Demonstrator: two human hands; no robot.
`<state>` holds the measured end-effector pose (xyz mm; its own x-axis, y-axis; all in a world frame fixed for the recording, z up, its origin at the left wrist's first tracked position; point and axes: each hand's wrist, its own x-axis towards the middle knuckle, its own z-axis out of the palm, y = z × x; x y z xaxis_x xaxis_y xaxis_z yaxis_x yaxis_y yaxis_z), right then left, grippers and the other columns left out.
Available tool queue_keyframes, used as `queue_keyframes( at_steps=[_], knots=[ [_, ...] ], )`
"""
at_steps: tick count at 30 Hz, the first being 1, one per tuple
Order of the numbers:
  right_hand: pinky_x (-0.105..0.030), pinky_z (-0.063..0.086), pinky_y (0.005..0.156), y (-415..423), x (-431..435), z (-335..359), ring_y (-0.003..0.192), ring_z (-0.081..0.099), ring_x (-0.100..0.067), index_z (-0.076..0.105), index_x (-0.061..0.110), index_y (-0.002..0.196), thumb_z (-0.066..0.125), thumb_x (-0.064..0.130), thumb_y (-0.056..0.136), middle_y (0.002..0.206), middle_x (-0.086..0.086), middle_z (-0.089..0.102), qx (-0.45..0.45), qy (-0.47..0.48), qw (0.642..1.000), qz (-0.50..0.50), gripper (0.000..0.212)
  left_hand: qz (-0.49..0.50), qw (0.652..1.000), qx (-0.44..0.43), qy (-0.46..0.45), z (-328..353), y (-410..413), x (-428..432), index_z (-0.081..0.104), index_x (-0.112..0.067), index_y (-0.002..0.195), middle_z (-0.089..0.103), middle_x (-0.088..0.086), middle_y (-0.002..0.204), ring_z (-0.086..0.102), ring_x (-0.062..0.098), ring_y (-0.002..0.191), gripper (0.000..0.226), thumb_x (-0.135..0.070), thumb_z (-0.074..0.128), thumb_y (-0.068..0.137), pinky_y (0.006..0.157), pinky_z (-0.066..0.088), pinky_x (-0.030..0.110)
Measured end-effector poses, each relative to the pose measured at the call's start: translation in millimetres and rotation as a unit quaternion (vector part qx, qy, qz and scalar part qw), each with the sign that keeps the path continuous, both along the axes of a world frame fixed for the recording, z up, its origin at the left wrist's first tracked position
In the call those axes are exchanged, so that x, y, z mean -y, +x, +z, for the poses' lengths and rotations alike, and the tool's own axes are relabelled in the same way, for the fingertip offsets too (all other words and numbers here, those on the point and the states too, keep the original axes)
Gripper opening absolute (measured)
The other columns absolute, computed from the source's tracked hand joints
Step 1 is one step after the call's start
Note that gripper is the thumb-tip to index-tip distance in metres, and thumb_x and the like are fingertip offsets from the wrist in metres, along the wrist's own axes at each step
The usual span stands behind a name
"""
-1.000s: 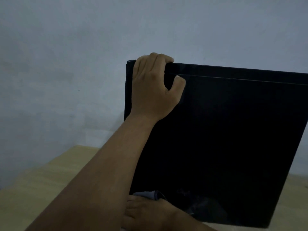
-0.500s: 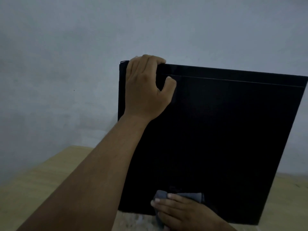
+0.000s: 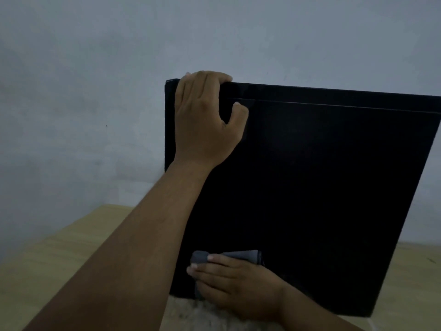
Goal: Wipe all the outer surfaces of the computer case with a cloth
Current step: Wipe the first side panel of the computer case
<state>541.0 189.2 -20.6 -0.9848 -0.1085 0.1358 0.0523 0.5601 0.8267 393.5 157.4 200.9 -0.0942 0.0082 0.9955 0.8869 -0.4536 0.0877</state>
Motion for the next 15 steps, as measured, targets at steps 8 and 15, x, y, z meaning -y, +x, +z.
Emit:
queue_keyframes(
  at_steps=[8, 15],
  knots=[
    [-0.037, 0.008, 0.123, 111, -11, -11, 0.152, 0.010, -0.020, 0.034, 0.020, 0.150, 0.019, 0.018, 0.108, 0.165, -0.005, 0.009, -0.017, 0.039, 0.997, -0.068, 0.045, 0.013, 1.000, -0.001, 0.002, -1, 0, 0, 0.064, -0.008, 0.110, 0.063, 0.000, 0.106, 0.056, 0.018, 0.108, 0.032, -0.023, 0.056, 0.083, 0.121, 0.021, 0.034],
    [-0.038, 0.021, 0.121, 81, -2, -16, 0.152, 0.009, -0.020, 0.040, 0.021, 0.148, 0.028, 0.020, 0.108, 0.165, -0.006, 0.014, -0.013, 0.005, 0.998, -0.069, 0.042, 0.022, 1.000, 0.016, 0.001, -1, 4, 0, 0.063, -0.008, 0.110, 0.063, 0.002, 0.106, 0.056, 0.020, 0.110, 0.034, -0.026, 0.055, 0.082, 0.121, 0.022, 0.036]
  ],
)
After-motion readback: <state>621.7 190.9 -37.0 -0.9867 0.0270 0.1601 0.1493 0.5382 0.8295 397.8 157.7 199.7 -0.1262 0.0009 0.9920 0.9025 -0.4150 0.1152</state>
